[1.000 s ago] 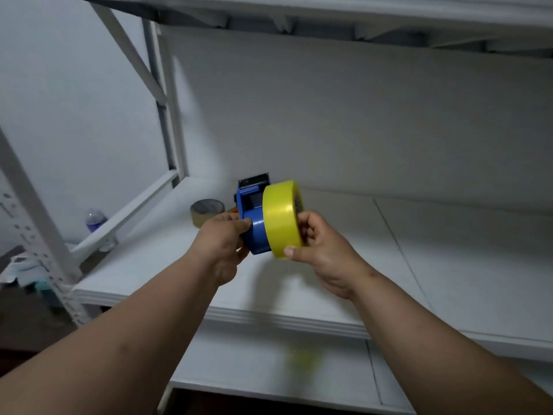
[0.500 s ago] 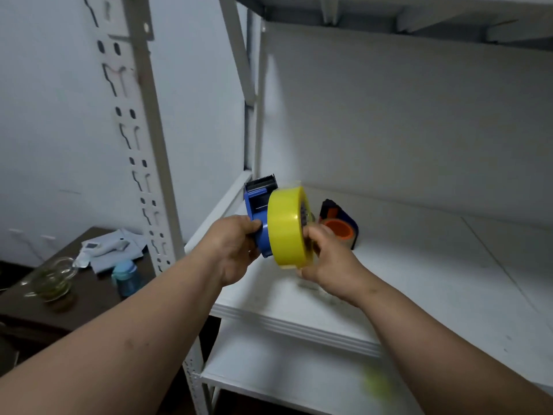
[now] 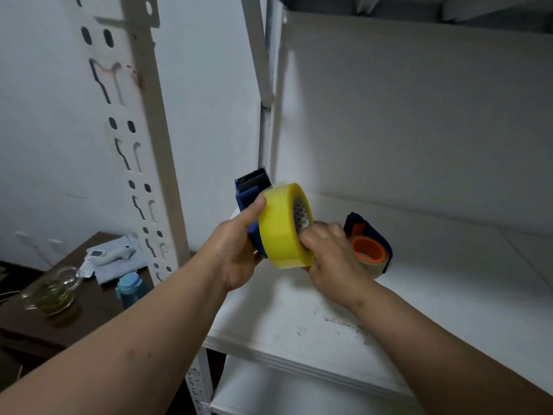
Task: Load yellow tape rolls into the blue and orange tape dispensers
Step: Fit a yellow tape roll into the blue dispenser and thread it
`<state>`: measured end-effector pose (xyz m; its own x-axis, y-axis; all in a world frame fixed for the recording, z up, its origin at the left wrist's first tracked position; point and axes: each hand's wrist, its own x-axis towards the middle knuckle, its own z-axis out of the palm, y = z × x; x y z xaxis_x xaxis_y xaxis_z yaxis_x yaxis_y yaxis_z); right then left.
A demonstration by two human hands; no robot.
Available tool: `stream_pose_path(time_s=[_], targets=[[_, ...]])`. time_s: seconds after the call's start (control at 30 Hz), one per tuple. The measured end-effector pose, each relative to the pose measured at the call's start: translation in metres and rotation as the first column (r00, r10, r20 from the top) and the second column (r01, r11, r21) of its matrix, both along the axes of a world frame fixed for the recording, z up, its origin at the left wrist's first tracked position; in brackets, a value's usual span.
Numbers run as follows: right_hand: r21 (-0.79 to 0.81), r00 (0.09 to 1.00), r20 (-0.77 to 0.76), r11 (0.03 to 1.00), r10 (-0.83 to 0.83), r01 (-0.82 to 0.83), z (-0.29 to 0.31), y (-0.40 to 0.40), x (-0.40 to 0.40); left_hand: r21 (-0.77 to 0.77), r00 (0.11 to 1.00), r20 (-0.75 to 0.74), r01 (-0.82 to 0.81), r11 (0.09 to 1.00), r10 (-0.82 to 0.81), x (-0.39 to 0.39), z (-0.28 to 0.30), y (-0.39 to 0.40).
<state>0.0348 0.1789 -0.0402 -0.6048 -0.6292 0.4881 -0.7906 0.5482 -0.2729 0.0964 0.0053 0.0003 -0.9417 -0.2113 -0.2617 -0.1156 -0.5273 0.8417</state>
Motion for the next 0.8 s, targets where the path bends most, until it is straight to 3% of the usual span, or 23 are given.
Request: stream_pose_path(time_s=[0.17, 0.23, 0.3, 0.37, 0.5, 0.8], targets=[[0.053, 0.995, 0.086, 0.998, -0.042, 0.038, -0.001, -0.014, 0.007, -0.042, 0.993, -0.097, 0.067, 0.997, -0.071, -0.006, -0.003, -0.012], [0.006, 0.947, 0.315, 0.998, -0.066, 0.067, 0.005, -0.022, 0.015, -0.090, 0.979, -0.148, 0.125, 0.988, -0.137, -0.006, -0.005, -0.016], [-0.166, 0.724, 0.688, 0.981, 0.043, 0.100, 0.018, -0.030, 0.028, -0.162, 0.959, -0.195, 0.175, 0.971, -0.205, -0.001, -0.007, -0.016], [-0.375, 0.505, 0.831, 0.905, 0.232, 0.200, 0.024, -0.035, 0.038, -0.222, 0.948, -0.200, 0.202, 0.954, -0.247, 0.005, -0.014, -0.015], [-0.494, 0.441, 0.840, 0.784, 0.317, 0.377, 0.025, -0.039, 0.062, -0.251, 0.946, -0.144, 0.249, 0.935, -0.290, 0.017, -0.025, -0.015], [-0.470, 0.320, 0.877, 0.779, 0.358, 0.416, 0.028, -0.022, 0.087, -0.318, 0.916, -0.026, 0.372, 0.872, -0.400, 0.029, -0.023, -0.017]])
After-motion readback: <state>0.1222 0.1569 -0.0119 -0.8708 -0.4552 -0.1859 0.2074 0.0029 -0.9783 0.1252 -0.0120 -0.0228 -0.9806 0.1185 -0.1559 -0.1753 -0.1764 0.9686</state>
